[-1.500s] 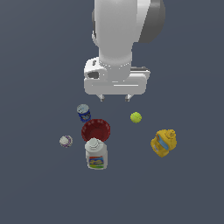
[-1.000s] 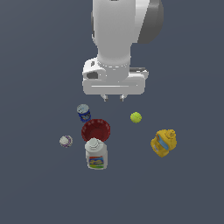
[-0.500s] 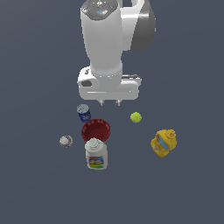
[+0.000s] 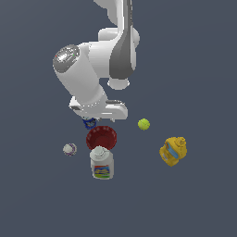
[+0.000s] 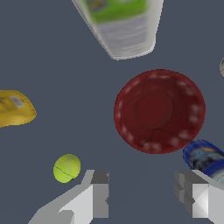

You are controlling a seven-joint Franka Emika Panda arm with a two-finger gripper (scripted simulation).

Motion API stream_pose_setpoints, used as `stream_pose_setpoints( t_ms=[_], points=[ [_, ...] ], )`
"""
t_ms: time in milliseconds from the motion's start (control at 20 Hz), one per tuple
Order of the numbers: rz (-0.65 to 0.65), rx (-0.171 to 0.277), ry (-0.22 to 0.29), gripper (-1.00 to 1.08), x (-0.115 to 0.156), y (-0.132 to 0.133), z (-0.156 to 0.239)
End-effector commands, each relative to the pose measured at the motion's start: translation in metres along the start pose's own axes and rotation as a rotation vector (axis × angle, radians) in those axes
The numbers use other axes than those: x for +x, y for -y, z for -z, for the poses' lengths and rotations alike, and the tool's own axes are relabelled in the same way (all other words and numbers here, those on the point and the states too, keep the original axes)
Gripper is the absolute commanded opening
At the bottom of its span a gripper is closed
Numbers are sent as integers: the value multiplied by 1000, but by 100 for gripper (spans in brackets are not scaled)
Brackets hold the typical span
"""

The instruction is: Pick up a designated object from a clutter of objects.

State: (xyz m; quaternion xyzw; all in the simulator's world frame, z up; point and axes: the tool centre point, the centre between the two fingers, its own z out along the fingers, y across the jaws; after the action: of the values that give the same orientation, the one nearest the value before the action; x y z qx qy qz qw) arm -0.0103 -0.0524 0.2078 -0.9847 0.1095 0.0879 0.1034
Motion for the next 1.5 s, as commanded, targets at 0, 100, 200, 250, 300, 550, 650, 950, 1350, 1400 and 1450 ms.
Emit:
stream_pose_setpoints(
  t_ms=[0,100,200,250,300,550,650,950,1350,1400,1450],
  points=[
    [-65,55,28,28,3,-22,-21],
    [-120,101,48,28,5,-39,-37],
    [-174,144,65,28,6,-56,-54],
    [-199,164,73,28,6,-64,-61],
    [-223,183,79,28,7,-72,-68],
    [-323,259,101,28,5,-102,-97],
    [-354,281,106,28,4,-111,-106],
    [-409,320,113,28,2,-128,-122],
    [-413,322,114,28,1,-127,-128],
    [-414,323,114,28,1,-126,-131],
    [-415,323,114,28,1,-125,-135]
  ],
)
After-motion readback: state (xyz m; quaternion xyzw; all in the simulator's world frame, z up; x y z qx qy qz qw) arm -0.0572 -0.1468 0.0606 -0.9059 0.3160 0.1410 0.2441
